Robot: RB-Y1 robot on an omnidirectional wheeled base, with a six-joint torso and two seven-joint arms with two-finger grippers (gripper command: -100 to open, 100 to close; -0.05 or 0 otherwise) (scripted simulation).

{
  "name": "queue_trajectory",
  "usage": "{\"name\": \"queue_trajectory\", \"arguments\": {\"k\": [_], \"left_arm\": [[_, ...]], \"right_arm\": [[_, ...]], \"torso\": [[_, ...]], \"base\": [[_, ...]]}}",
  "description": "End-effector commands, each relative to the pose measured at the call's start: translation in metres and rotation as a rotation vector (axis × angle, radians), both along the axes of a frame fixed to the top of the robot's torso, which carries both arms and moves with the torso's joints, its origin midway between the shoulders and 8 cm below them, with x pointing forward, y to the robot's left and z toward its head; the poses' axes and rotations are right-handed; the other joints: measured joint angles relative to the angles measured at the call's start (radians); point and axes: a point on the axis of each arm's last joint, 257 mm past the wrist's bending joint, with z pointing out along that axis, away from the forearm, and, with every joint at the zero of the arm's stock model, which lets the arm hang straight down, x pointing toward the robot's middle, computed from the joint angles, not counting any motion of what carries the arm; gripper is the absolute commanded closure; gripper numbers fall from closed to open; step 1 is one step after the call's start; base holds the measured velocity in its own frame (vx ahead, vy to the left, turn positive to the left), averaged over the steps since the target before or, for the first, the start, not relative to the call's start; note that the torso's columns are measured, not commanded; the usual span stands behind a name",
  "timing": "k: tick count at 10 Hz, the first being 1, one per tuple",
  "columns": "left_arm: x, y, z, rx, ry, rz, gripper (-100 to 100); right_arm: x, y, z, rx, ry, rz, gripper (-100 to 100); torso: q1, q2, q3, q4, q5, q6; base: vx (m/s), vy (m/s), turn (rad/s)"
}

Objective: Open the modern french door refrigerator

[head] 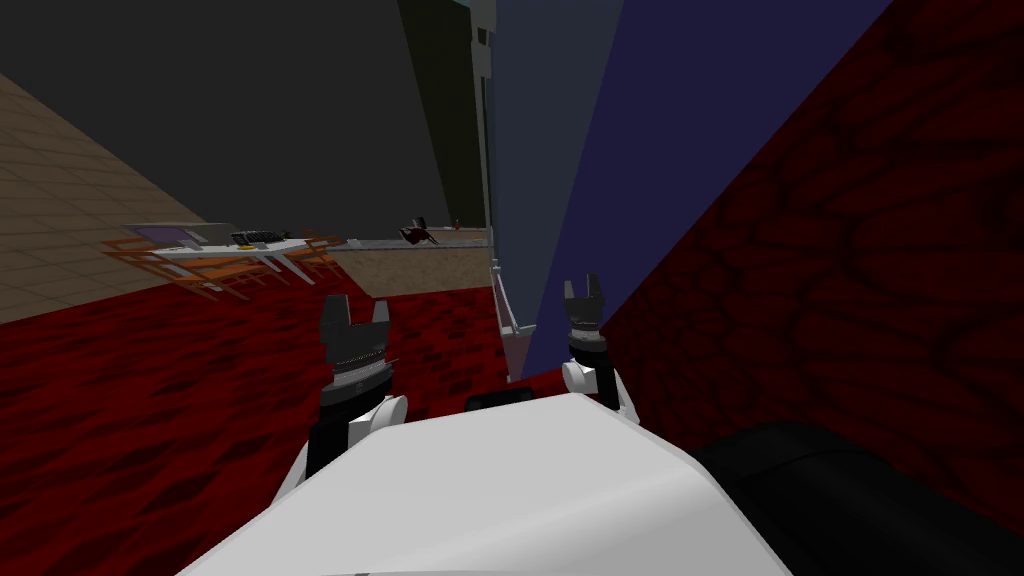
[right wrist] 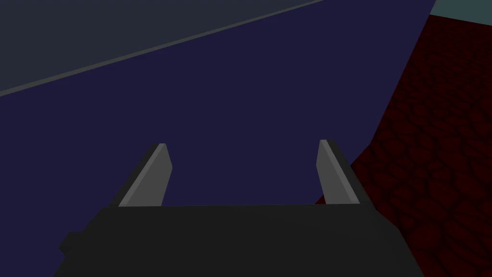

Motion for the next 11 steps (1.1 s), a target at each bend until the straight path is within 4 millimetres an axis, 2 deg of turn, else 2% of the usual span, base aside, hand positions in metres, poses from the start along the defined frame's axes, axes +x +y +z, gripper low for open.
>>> {"name": "queue_trajectory", "arguments": {"k": [1, 9, 10, 11], "left_arm": [[0.0, 0.0, 0.0, 0.0, 0.0, 0.0, 0], [0.0, 0.0, 0.0, 0.0, 0.0, 0.0, 0], [0.0, 0.0, 0.0, 0.0, 0.0, 0.0, 0], [0.0, 0.0, 0.0, 0.0, 0.0, 0.0, 0]], "right_arm": [[0.0, 0.0, 0.0, 0.0, 0.0, 0.0, 0], [0.0, 0.0, 0.0, 0.0, 0.0, 0.0, 0], [0.006, 0.007, -0.006, -0.086, 0.02, -0.021, -100], [0.009, 0.011, -0.01, -0.135, 0.031, -0.038, -100]], "torso": [[0.0, 0.04, -0.082, 0.041, 0.0, 0.0], [0.0, 0.618, -1.234, 0.617, 0.0, 0.0], [0.0, 0.691, -1.382, 0.691, 0.0, 0.0], [0.002, 0.726, -1.451, 0.724, 0.0, 0.0]], "base": [[0.0, 0.0, 0.0], [0.0, 0.0, 0.0], [-0.011, 0.031, -0.047], [-0.029, 0.059, -0.056]]}}
